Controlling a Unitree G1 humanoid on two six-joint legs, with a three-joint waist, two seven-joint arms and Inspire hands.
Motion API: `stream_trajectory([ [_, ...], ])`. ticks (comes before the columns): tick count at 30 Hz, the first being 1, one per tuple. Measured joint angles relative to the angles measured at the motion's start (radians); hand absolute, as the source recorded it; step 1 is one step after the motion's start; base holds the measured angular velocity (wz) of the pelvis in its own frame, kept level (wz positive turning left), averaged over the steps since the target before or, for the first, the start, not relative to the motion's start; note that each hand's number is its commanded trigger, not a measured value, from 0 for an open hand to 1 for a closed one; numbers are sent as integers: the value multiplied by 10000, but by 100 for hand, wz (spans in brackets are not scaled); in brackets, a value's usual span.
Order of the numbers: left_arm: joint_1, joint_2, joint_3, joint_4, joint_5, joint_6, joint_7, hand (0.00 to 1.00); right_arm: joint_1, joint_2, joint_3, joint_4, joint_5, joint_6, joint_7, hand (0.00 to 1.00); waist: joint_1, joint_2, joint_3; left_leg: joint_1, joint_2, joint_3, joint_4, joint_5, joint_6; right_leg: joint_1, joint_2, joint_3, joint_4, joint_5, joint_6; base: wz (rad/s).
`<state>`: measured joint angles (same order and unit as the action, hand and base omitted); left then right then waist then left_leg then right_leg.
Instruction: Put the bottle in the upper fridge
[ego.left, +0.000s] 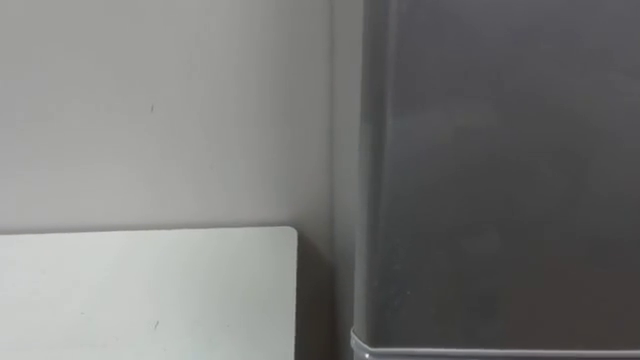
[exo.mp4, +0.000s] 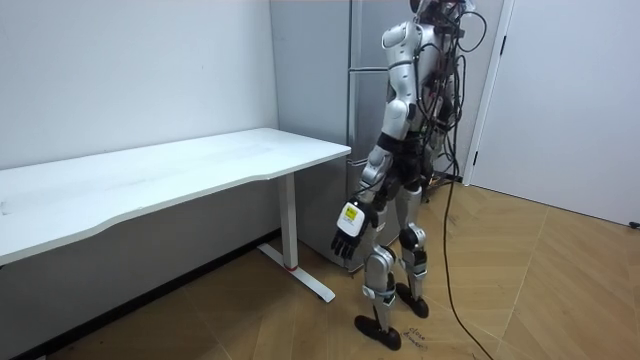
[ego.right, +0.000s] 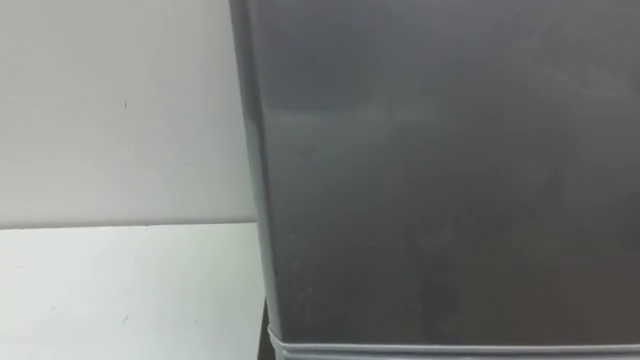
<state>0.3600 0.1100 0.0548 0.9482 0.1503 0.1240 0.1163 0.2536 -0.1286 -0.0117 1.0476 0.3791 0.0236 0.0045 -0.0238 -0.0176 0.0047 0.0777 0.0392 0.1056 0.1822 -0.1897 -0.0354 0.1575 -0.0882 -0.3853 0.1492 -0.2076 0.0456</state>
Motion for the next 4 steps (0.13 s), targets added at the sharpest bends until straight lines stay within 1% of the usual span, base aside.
stream_trajectory([
  [4, 1, 16, 0, -60, 151, 8, -10, 0, 11, -6, 101, 0, -1, 2, 41, 0, 2, -39, 2, 7, 0, 12, 0, 0, 0, 5, 4, 20, -2, 0, 0, 0],
])
